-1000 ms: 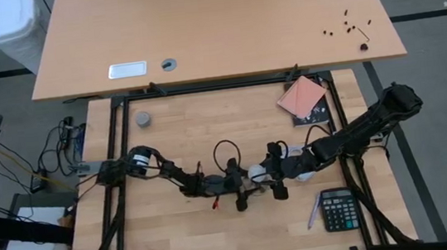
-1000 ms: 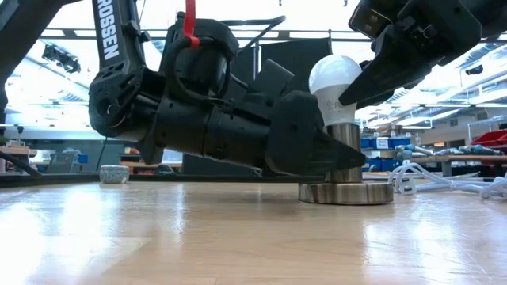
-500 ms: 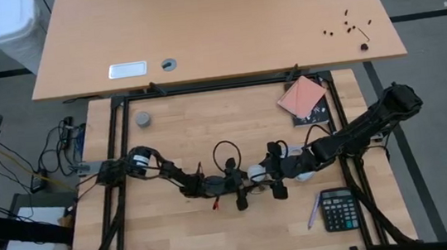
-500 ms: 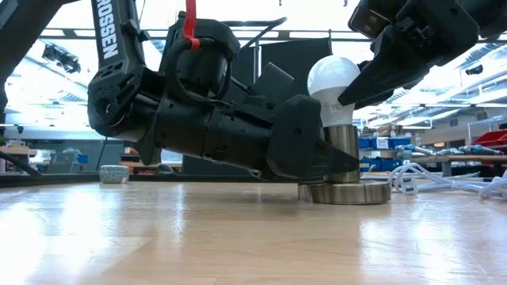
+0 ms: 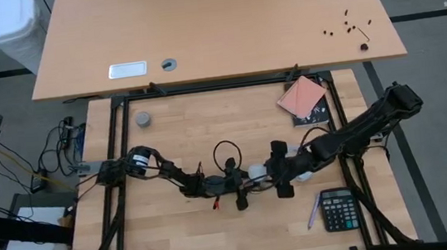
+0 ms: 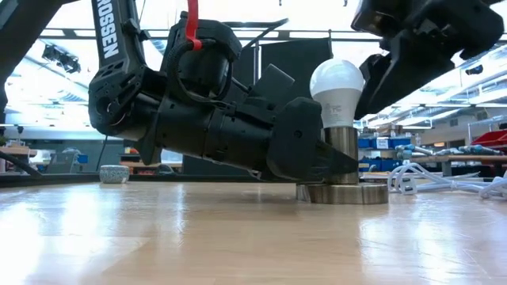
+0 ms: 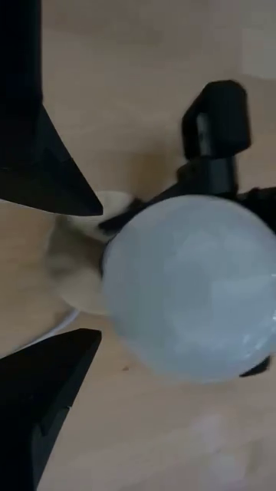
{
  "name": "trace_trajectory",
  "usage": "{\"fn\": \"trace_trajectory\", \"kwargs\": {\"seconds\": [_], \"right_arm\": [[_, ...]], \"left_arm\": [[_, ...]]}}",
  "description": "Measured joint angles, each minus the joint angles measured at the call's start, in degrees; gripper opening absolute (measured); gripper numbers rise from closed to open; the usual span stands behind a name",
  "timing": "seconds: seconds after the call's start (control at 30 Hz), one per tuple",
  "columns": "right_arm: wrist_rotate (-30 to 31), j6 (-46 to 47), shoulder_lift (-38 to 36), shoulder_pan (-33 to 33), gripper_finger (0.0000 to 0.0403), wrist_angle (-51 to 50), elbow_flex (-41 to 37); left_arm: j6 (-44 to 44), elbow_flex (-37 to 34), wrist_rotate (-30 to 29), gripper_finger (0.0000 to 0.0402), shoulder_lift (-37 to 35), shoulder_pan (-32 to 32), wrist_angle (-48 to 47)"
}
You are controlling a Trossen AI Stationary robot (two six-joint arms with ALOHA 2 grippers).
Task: Screw lightbulb
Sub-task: Insert the white lightbulb into the golden lamp
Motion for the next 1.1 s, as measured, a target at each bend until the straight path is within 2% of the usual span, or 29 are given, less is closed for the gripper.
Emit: {"fn": "trace_trajectory", "kwargs": {"seconds": [0.2,0.43,0.53,0.73,1.1], "right_arm": [[-2.45,-1.97,0.04,-0.32,0.0275,-9.08,5.38],[-5.68,-6.58,0.78,-2.39,0.0332,-16.75,11.4],[-8.81,-7.72,3.53,-3.4,0.0354,-19.38,15.42],[-8.83,-12.36,12.54,-2.82,0.0373,-30.68,25.31],[-8.81,-18.87,22.24,-2.81,0.0376,-35.3,36.36]], "left_arm": [[0.02,0.0,0.0,0.0194,-0.05,0.0,-0.43],[1.5,0.0,2.87,0.0194,-0.09,0.08,-0.54],[2.75,0.0,4.48,0.0194,-0.09,0.11,-0.56],[3.08,0.0,4.81,0.0193,-0.09,0.11,-1.13],[2.85,0.0,4.81,0.0193,-0.09,0.11,-1.42]]}}
